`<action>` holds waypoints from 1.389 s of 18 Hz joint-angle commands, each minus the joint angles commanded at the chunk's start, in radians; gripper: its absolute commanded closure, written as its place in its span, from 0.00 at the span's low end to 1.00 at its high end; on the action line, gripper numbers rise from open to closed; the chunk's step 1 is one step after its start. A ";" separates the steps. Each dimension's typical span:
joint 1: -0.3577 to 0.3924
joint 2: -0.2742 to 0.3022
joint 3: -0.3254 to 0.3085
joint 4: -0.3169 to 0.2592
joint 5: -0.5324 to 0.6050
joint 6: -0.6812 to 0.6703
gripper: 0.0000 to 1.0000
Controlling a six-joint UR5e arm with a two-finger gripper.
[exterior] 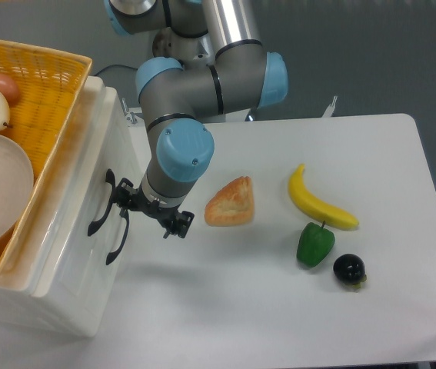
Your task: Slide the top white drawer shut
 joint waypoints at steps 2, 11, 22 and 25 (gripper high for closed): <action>0.002 -0.002 0.002 0.002 0.000 0.002 0.00; 0.084 -0.002 0.017 0.014 0.006 0.162 0.00; 0.282 0.029 0.015 0.017 0.082 0.460 0.00; 0.296 0.049 0.018 0.017 0.172 0.520 0.00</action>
